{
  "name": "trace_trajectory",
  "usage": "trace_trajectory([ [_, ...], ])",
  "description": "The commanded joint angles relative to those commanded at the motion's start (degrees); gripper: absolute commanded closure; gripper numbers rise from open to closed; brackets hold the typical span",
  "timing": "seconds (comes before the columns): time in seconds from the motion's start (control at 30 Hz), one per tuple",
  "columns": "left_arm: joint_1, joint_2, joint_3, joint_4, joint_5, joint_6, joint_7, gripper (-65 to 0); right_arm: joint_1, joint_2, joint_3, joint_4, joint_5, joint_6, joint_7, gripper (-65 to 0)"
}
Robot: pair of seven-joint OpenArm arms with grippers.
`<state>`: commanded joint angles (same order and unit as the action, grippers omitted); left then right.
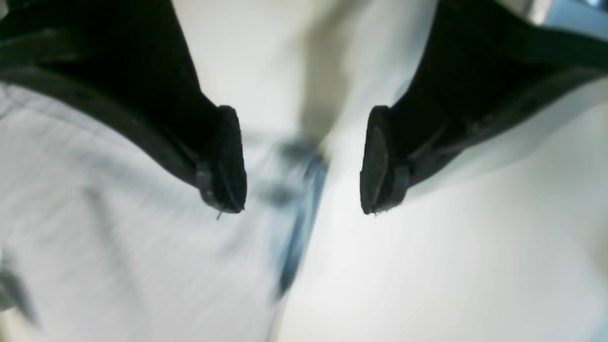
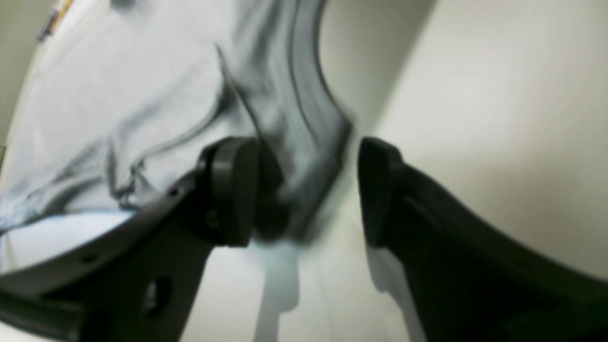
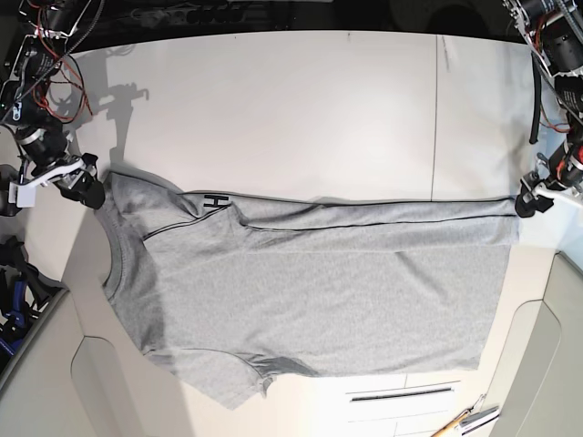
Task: Fold the T-shirt properly
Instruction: 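Lift the shoulder edge with both grippers and drag it across the shirt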
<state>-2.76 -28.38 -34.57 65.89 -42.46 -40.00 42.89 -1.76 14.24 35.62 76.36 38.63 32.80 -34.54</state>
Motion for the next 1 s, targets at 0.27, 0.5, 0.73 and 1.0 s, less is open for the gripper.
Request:
trace_trajectory([
  [0.27, 2.51, 2.23, 0.11, -0.02, 1.11, 0.0, -2.38, -41.0, -0.79, -0.15, -1.9, -1.6, 0.39, 0.0, 0.31, -41.1],
  [0.5, 2.45, 4.11, 0.15, -0.02, -0.57, 0.0, -2.43, -41.0, -0.79, -3.43, -7.39, -2.29, 1.22, 0.02, 1.6, -41.1],
  [0.73, 1.55, 4.09, 4.46, -0.09, 1.14, 0.0, -4.85, -41.0, -0.46, -5.84, -7.63, -2.29, 1.22, 0.02, 3.58, -41.1],
  [1.0, 0.02, 4.11, 9.53, -0.13, 1.84, 0.82, -5.49, -39.9, -0.15, -5.86, -7.63, -2.34, -0.94, -0.02, 5.46, -41.1],
])
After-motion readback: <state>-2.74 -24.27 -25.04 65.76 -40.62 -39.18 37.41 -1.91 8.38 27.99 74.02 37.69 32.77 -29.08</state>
